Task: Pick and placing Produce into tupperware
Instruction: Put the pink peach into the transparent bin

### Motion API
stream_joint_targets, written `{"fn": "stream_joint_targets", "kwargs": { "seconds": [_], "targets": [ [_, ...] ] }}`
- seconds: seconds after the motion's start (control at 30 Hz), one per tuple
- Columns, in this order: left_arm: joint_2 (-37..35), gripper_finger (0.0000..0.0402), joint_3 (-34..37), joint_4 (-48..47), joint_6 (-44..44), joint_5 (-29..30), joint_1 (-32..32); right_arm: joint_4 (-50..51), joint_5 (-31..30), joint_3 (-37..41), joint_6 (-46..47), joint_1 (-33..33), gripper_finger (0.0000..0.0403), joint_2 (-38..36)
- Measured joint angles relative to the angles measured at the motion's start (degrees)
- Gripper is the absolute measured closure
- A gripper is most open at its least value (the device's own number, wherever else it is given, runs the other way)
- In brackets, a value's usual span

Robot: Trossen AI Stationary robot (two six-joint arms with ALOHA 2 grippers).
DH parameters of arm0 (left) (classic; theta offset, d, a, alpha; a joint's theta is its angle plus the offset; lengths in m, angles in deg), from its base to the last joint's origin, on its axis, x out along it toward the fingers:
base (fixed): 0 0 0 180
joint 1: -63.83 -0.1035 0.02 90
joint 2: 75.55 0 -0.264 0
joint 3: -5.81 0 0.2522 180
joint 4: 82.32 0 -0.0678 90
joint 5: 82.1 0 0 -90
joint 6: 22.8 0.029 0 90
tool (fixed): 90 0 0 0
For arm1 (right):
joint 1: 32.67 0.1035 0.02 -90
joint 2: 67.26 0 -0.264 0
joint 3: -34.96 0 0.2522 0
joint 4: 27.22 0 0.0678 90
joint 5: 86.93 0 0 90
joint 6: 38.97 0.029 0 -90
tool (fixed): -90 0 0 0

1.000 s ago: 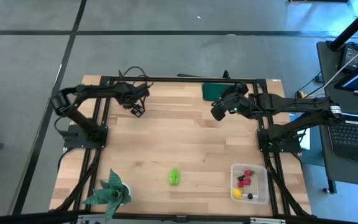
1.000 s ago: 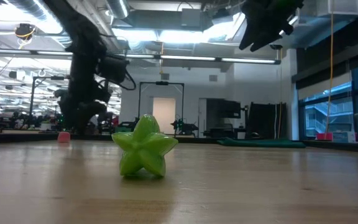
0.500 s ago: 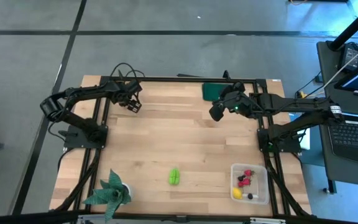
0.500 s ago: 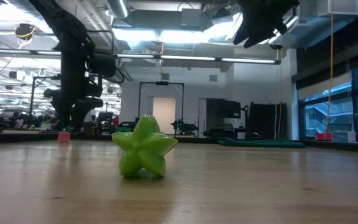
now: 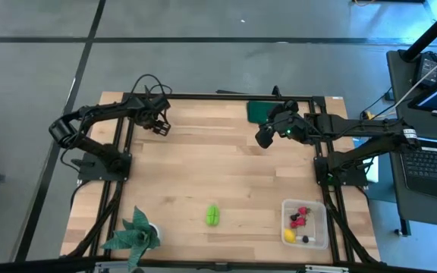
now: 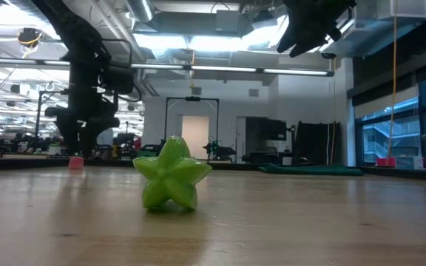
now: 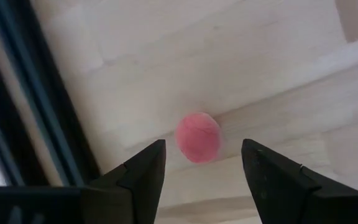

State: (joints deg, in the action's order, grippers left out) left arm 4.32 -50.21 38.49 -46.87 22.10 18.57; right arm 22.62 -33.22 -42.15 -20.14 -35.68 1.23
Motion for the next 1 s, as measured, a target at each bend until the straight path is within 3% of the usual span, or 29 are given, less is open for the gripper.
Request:
{"fn": "stream_joint_targets", "kwargs": {
  "seconds": [0.13, 0.57, 1.0],
  "targets": [
    [1.1, 0.0205, 0.0, 0.0, -0.9, -3.3, -0.9, 0.0, 0.0, 0.0, 0.0, 0.0, 0.0136, 0.0],
    [9.3, 0.0224, -0.3, 3.5, -0.8, -2.5, -0.6, 0.0, 0.0, 0.0, 0.1, 0.0, 0.0136, 0.0],
    [9.3, 0.0292, -0.2, 1.8, 1.7, -4.8, 1.2, 0.0, 0.0, 0.0, 0.2, 0.0, 0.0136, 0.0]
  ]
}}
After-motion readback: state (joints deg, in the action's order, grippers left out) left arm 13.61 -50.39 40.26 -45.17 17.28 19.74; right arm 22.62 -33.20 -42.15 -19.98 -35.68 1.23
